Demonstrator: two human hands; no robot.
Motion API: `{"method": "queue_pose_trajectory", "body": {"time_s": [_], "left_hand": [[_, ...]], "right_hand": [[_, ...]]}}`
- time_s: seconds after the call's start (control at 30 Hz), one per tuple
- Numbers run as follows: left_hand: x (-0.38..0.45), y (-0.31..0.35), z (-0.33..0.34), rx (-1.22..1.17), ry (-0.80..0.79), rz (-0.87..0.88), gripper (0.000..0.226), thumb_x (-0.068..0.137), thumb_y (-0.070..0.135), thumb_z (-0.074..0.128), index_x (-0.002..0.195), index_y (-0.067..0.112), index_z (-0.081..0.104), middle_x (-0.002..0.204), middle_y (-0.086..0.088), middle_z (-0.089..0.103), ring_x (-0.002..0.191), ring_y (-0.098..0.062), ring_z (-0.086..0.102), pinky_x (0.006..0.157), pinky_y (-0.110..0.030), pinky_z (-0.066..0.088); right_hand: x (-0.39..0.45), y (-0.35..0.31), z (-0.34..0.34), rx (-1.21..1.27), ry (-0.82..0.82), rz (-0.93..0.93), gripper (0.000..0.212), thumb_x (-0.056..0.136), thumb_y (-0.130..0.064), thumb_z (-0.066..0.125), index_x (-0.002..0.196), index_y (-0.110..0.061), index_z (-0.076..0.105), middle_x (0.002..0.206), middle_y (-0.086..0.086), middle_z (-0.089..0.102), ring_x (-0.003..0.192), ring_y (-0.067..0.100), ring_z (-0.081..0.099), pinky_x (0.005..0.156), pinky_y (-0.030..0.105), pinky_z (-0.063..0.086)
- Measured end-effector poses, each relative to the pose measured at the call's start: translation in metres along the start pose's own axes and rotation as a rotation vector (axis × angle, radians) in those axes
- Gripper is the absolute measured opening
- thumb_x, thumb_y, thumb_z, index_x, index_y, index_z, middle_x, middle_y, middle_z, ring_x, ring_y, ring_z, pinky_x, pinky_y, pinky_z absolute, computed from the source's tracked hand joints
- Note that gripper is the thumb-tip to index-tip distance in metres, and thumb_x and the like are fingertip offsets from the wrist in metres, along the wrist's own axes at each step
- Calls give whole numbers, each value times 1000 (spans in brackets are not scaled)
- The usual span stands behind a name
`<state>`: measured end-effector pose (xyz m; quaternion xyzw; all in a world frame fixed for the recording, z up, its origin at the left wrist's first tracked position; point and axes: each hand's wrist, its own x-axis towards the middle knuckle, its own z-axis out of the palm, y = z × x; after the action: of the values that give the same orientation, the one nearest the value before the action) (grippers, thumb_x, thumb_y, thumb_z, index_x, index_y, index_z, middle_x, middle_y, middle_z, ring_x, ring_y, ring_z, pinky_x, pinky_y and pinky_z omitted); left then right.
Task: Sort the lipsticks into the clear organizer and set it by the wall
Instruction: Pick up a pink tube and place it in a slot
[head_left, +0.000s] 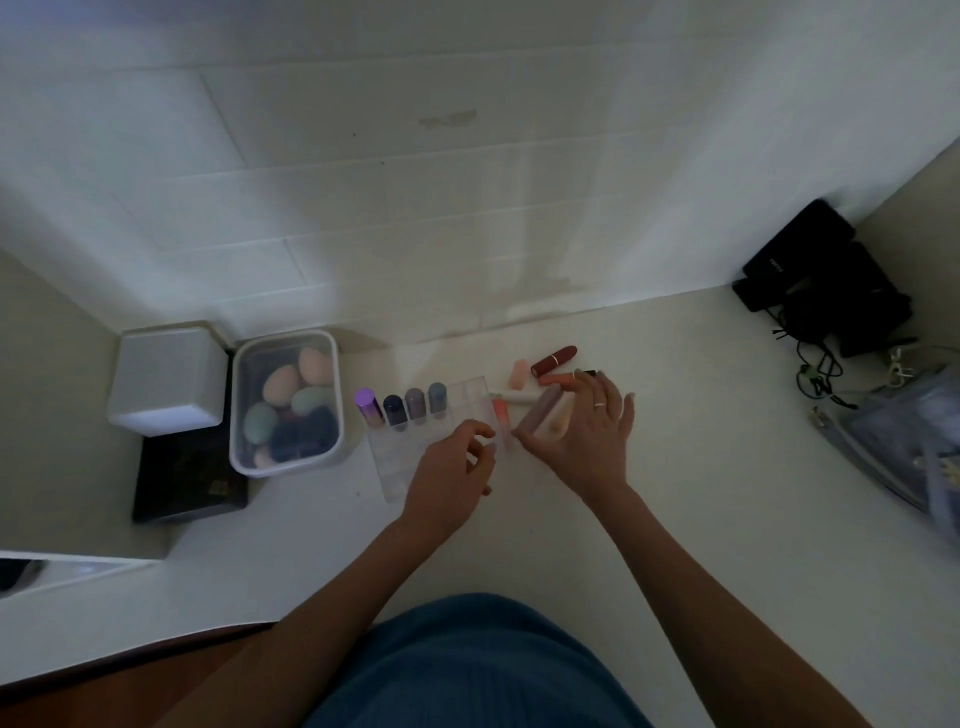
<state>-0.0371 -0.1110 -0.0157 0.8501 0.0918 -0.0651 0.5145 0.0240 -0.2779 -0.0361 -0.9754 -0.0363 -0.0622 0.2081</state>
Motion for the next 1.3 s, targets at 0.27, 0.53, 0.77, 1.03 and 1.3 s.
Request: {"method": "queue_pose_trajectory", "body": {"time_s": [0.27, 0.53, 0.77, 1.03, 1.3], "left_hand": [[3, 9, -6, -686, -253, -394, 24, 97, 25, 47, 96, 11, 67, 83, -6, 75, 77, -23, 73, 61, -25, 57], [1, 0, -22, -800, -122, -343, 17, 81, 8, 69, 98, 8, 68, 93, -8, 74, 82, -17, 72, 67, -19, 56], [-1, 0, -26, -830, -109, -345, 14, 83, 11, 66, 96, 14, 70, 88, -3, 76, 84, -21, 72, 68, -22, 58], [0, 7, -29, -1028, -216, -465, 28, 99, 18, 41, 96, 6, 66, 74, -5, 73, 66, -13, 60, 61, -24, 57], [3, 0, -29, -1002, -155, -496, 35, 100, 23, 39, 97, 3, 67, 81, -8, 67, 64, -13, 60, 62, -25, 57]], "right_hand": [[-23, -22, -15, 359, -60, -115, 88, 57, -61, 75, 126, -17, 43, 125, 0, 53, 117, 16, 46, 102, 33, 36], [-21, -38, -18, 798, -304, 93, 31, 86, -43, 62, 115, -35, 54, 103, -15, 66, 96, -5, 61, 88, 16, 48], [-2, -48, -25, 1124, -349, 340, 9, 95, -21, 54, 93, -21, 62, 91, -4, 73, 86, 11, 71, 83, 31, 53], [6, -49, -27, 1155, -473, 311, 21, 94, -22, 56, 112, -27, 65, 103, 5, 70, 91, 13, 68, 86, 28, 55], [19, -56, -31, 1154, -457, 255, 18, 92, -17, 58, 109, -20, 65, 103, 2, 69, 91, 11, 68, 81, 24, 54]]}}
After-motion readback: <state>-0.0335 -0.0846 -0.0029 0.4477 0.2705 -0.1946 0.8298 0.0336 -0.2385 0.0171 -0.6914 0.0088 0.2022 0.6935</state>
